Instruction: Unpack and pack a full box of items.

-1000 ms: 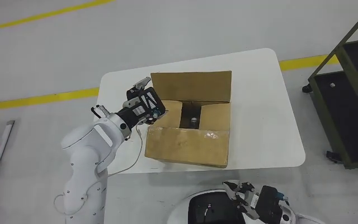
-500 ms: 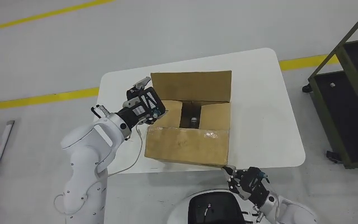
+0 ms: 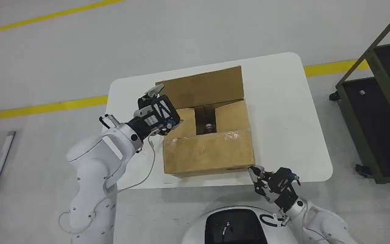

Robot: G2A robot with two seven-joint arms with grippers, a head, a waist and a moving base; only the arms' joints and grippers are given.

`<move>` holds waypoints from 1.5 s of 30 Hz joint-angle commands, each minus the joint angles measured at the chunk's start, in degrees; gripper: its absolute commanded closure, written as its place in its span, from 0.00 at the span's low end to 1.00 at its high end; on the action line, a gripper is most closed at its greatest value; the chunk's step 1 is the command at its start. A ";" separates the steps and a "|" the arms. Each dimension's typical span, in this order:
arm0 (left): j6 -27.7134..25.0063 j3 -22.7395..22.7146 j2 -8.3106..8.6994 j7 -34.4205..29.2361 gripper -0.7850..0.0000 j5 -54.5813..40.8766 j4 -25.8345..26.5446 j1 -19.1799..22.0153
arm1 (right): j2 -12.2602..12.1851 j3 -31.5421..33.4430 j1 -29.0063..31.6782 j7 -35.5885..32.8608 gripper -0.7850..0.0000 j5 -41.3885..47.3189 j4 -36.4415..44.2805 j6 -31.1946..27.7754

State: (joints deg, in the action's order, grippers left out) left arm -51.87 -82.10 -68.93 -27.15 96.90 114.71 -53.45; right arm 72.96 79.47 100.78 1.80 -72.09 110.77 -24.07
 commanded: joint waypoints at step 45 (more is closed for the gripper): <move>20.41 -7.74 0.75 -4.76 0.00 5.28 2.81 -9.40 | -5.82 14.96 -20.29 -41.83 1.00 46.37 -0.20 -17.97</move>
State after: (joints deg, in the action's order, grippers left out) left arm -31.47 -89.84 -68.18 -31.91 102.17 117.52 -62.85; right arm 67.32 95.54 82.07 -36.68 -28.78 111.52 -41.98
